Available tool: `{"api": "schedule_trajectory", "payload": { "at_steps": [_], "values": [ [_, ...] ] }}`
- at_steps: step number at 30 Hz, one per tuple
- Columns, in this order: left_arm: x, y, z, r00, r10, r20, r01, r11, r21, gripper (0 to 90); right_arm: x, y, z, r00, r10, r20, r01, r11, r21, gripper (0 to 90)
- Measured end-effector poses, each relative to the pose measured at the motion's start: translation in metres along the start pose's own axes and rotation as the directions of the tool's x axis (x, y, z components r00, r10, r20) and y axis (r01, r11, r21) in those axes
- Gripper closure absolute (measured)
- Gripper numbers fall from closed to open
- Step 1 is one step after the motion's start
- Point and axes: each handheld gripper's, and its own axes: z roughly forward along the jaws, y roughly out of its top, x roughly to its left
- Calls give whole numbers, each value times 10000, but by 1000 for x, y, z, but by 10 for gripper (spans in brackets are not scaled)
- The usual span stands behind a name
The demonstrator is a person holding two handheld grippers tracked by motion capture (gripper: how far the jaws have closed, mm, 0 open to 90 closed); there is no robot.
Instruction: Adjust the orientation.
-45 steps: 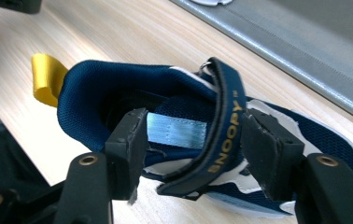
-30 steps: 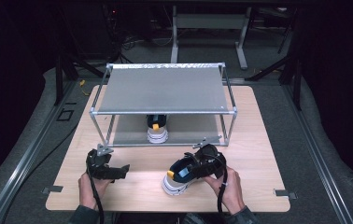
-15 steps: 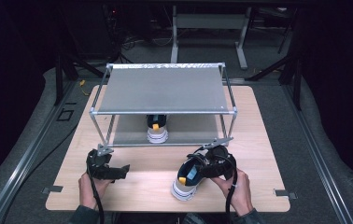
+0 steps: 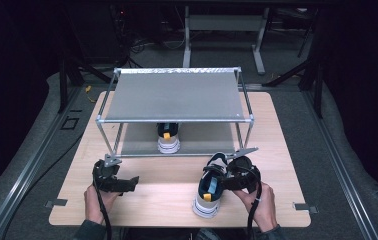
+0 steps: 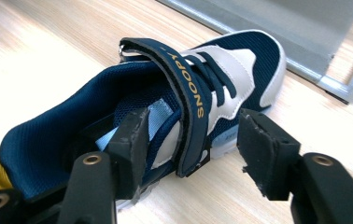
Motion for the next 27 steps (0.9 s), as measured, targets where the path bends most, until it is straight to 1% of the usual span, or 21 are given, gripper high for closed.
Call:
{"api": "schedule_trajectory", "payload": {
  "at_steps": [2,4,6,10,11,13,15,17,20,21,23,24,25,27],
  "values": [
    [0,0,0,10000,-3,-8,3,10000,-6,1,-2,-1,-1,10000,26,-2,-26,10000,3,480],
    [-1,0,0,10000,7,-7,-7,10000,-11,1,-3,-2,-2,10000,27,-2,-27,10000,4,484],
    [0,0,0,10000,7,0,-7,10000,3,1,-4,-2,-3,9999,-43,103,43,10000,15,494],
    [0,-1,0,10000,-29,-15,29,10000,1,2,-7,-3,-3,9997,-5,232,4,10000,43,499],
    [1,-1,0,10000,6,-27,-6,10000,29,1,-8,-3,-4,9994,-25,357,22,10000,87,502],
    [1,-1,0,10000,-8,-16,8,10000,33,2,-9,-4,-4,9992,-50,398,47,10000,74,506],
    [1,-1,-1,10000,-28,-12,28,10000,-3,2,-12,-4,-6,9978,-45,658,38,9999,111,510],
    [1,-1,-1,10000,-44,-18,44,10000,-27,1,-14,-5,-6,9972,-68,745,61,9999,91,510],
    [2,-3,-1,10000,-21,-54,22,10000,13,2,-19,-7,-8,9951,29,985,-34,10000,47,509],
    [2,-3,-1,10000,-21,-54,22,10000,13,1,-19,-7,-8,9951,29,985,-34,10000,47,509],
    [2,-3,0,10000,-44,-63,44,10000,7,1,-24,-8,-8,9939,209,1084,-210,9998,2,504],
    [2,-3,0,10000,-44,-69,44,10000,8,1,-25,-8,-8,9954,242,926,-237,9997,-71,499],
    [2,-3,0,9999,-57,-95,57,10000,-14,1,-25,-8,-8,9954,242,926,-237,9997,-71,499],
    [3,-5,0,9999,-124,-112,123,9999,-10,1,-26,-11,-9,9945,356,987,-340,9993,-180,455]
  ]
}}
